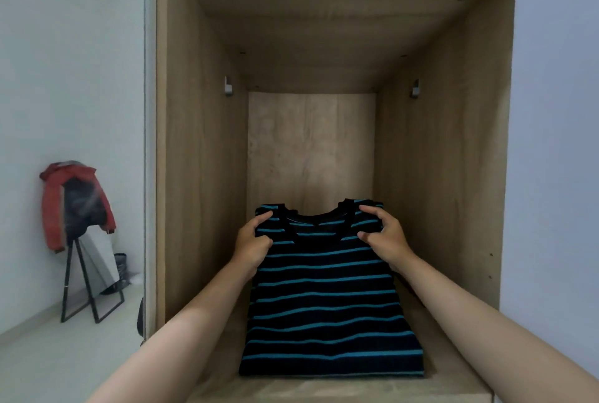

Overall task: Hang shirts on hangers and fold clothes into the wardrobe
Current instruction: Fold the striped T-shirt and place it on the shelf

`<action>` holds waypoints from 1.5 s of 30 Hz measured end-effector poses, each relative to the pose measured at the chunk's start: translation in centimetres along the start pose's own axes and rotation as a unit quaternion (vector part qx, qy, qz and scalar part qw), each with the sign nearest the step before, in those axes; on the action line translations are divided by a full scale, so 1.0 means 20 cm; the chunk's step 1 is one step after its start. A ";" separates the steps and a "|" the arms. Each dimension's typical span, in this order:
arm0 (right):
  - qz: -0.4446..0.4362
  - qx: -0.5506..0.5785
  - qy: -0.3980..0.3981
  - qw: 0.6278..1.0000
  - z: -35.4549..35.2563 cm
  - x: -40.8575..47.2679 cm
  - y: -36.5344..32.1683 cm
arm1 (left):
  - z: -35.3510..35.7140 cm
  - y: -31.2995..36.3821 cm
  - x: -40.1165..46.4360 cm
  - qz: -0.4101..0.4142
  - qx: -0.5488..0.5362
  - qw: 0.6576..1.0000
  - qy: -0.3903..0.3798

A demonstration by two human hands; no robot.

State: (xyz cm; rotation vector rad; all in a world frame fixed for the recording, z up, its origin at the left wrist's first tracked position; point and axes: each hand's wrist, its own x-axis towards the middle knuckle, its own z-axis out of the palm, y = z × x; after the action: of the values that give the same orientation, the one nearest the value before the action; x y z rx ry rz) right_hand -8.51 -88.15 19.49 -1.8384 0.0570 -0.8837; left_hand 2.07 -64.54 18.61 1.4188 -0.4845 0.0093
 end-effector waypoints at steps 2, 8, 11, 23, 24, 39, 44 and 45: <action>0.012 -0.019 -0.010 1.000 0.02 0.04 0.06 | -0.01 -0.04 0.04 -0.020 0.014 0.999 -0.021; 0.085 -0.192 -0.049 0.976 0.09 0.09 0.25 | 0.01 -0.19 0.12 -0.038 0.173 0.982 -0.060; 0.051 -0.329 -0.017 0.943 0.14 0.04 0.27 | 0.07 -0.21 0.08 0.008 0.377 0.926 -0.025; 0.071 -0.469 -0.227 0.851 0.28 -0.12 0.50 | 0.10 -0.53 0.03 -0.033 0.523 0.833 -0.179; 0.070 -0.465 -0.224 0.854 0.28 -0.12 0.50 | 0.10 -0.53 0.03 -0.034 0.521 0.834 -0.181; 0.183 -0.366 -0.286 0.866 0.20 -0.39 0.28 | 0.03 -0.37 -0.39 -0.057 0.563 0.778 -0.272; 0.138 -0.445 -0.288 0.837 0.15 -0.58 0.22 | 0.00 -0.38 -0.50 -0.042 0.592 0.765 -0.252; 0.130 -0.445 -0.275 0.842 0.15 -0.60 0.22 | 0.00 -0.37 -0.52 -0.041 0.593 0.765 -0.249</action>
State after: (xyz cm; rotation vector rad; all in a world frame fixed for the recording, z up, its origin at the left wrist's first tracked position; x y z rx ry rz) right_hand -13.97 -82.72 8.76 -2.8033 0.4018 -0.0591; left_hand -5.12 -62.98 8.17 2.7335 -0.9403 -0.1658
